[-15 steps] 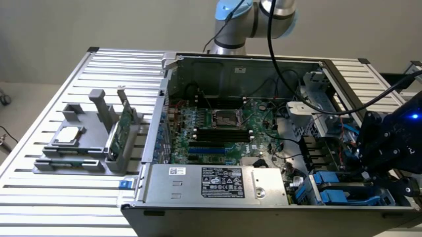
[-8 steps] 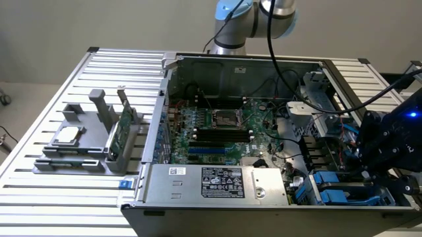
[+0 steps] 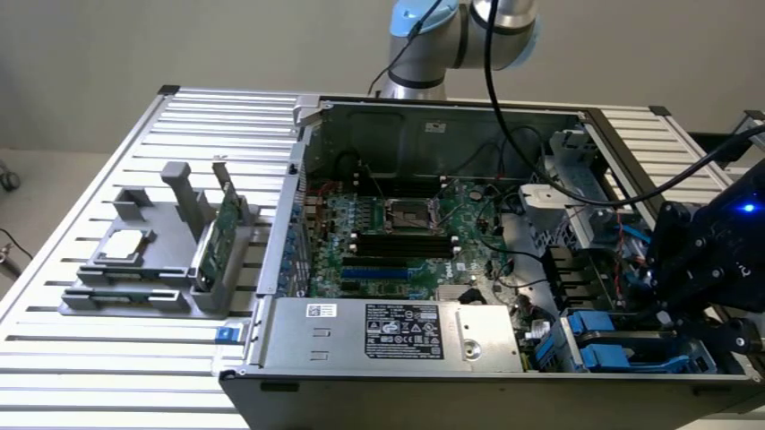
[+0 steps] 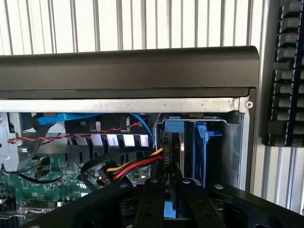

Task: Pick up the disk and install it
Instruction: 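Insert the second disk wire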

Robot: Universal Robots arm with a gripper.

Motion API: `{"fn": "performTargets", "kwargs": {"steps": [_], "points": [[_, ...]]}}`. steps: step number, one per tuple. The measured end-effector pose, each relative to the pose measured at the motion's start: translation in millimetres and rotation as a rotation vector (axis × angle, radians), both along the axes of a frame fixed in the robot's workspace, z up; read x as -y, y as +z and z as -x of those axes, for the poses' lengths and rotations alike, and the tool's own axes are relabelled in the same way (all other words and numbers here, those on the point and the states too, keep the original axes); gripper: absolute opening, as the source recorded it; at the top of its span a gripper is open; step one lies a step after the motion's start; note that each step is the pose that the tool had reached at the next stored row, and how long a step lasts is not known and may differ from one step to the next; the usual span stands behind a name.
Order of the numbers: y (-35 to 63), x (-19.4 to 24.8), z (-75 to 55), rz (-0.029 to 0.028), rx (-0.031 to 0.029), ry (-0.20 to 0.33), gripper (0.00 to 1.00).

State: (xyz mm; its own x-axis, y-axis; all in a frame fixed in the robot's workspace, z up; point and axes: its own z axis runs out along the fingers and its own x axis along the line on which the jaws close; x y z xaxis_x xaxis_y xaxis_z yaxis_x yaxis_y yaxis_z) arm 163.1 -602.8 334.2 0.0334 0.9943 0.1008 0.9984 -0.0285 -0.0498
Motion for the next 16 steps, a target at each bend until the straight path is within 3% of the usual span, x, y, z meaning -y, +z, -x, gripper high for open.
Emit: {"fn": "performTargets", "kwargs": {"steps": [16], "points": [[0.1,-1.1,1.4,0.0059,0.0032,0.007,0.17]]}}
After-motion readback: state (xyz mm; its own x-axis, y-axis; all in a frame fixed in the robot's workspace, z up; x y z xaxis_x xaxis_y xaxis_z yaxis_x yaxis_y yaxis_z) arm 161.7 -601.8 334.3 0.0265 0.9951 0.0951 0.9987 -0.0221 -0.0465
